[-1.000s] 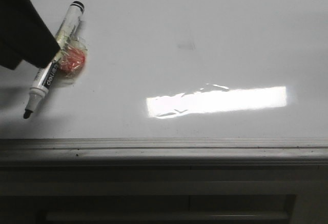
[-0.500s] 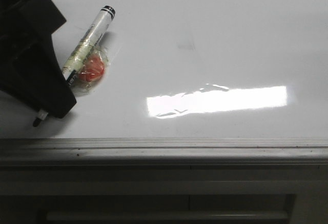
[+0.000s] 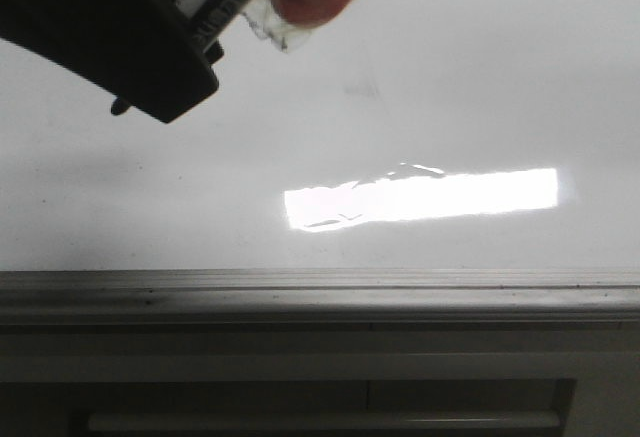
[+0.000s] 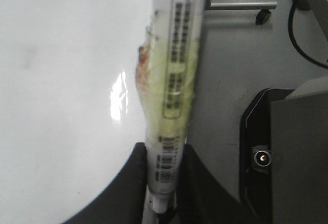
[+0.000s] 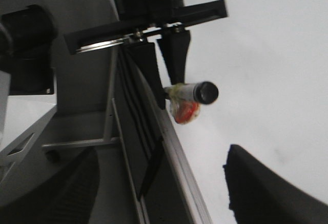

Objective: Write number 0 on whiteboard

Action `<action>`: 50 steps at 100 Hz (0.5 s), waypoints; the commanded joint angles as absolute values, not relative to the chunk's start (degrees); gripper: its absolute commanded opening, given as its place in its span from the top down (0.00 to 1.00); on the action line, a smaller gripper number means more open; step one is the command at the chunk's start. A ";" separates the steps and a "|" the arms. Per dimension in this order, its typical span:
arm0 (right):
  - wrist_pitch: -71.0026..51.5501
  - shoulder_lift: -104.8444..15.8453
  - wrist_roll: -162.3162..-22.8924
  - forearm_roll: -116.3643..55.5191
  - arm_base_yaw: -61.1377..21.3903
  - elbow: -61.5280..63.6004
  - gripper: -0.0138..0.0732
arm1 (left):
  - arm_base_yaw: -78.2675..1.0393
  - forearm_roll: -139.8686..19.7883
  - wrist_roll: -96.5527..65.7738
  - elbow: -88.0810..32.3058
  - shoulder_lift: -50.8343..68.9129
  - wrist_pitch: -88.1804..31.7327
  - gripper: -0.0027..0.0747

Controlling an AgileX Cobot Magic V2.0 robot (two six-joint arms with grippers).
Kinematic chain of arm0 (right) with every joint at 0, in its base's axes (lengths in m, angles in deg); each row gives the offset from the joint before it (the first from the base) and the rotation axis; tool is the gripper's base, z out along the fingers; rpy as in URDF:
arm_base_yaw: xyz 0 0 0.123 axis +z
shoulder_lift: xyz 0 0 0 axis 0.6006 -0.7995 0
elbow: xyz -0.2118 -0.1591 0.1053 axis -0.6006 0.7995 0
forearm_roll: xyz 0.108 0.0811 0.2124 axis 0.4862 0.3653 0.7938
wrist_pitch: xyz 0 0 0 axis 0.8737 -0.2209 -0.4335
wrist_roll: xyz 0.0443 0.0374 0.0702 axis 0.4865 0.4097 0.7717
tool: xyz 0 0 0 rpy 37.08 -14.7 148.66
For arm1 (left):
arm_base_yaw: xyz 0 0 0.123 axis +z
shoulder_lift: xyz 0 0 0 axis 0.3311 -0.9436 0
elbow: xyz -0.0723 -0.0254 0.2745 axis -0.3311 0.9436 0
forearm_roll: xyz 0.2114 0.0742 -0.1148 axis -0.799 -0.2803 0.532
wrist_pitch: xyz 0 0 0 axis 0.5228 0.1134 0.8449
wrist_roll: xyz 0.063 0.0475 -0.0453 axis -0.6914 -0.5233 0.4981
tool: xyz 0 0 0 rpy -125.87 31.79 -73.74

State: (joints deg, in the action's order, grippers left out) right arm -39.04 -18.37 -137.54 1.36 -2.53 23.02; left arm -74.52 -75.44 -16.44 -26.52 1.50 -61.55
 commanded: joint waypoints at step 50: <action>-28.85 -41.45 -139.27 4.20 8.63 13.12 0.36 | -78.54 -78.47 -17.95 -28.75 2.94 -61.29 0.99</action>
State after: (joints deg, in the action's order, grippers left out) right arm -30.21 -40.64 -138.65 1.37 8.46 15.47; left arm -78.14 -79.34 -17.97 -26.75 1.71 -63.63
